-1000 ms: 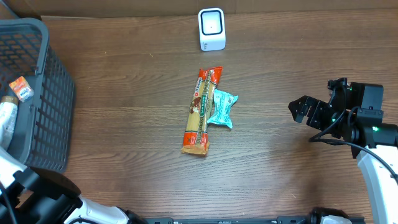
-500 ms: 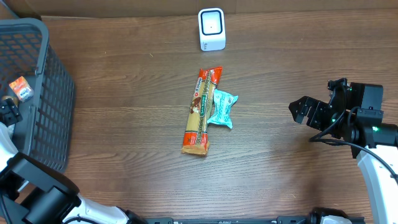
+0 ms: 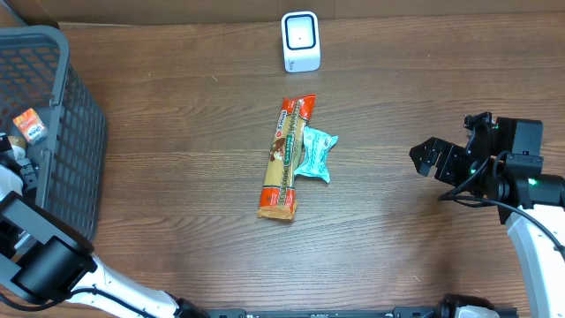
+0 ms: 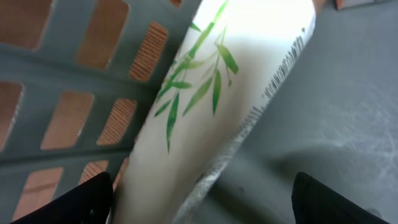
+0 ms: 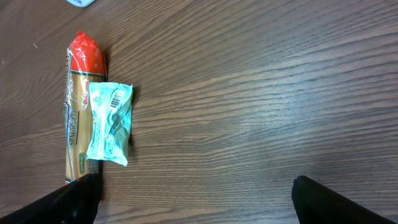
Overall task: Scan the item barcode
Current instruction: 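Reach the left gripper into the basket and grasp the white tube, then place the white tube on the table left of the spaghetti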
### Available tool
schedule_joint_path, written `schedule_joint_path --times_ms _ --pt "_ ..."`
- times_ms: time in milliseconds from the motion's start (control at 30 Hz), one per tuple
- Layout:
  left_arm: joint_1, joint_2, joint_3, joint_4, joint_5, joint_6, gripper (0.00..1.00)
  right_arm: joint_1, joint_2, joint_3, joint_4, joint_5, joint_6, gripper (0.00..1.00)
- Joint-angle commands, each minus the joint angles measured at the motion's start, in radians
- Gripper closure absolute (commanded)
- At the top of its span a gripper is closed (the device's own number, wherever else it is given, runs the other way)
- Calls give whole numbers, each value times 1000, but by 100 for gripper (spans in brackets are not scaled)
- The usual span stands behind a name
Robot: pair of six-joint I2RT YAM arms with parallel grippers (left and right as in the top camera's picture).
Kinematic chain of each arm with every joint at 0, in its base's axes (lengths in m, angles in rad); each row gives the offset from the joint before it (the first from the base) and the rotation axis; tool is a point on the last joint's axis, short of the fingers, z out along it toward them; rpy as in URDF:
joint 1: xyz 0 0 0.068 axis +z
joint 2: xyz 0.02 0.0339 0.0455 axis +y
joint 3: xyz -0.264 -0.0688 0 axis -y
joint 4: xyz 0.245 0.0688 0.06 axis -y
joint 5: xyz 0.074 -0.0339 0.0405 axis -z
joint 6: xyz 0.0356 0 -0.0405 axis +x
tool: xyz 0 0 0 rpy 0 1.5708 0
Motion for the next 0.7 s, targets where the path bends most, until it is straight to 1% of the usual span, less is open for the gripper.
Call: schedule_joint_path --times_ms 0,67,167,267,333,367,433,467,500,667 --pt "13 12 -2 36 -7 16 17 1 3 27 -3 9 -1 0" --pt "17 12 -2 54 2 4 18 1 3 27 -4 8 0 0" --pt "17 26 -2 54 44 -21 25 1 3 27 -4 8 3 0" --pt "16 61 -2 33 60 -48 35 1 3 27 -4 8 14 0" --pt "15 81 -2 20 60 -69 43 1 3 27 -3 9 24 0" --pt "15 86 -2 18 59 -78 53 1 3 27 -3 8 26 0" --pt "15 88 -2 18 60 -106 84 1 3 27 -3 9 26 0" --pt "14 85 -2 19 59 -117 92 1 3 27 -3 9 26 0" --pt "14 80 -2 20 60 -122 96 1 3 27 -3 9 26 0" --pt "1 3 2 18 76 -210 96 1 3 27 4 8 26 0"
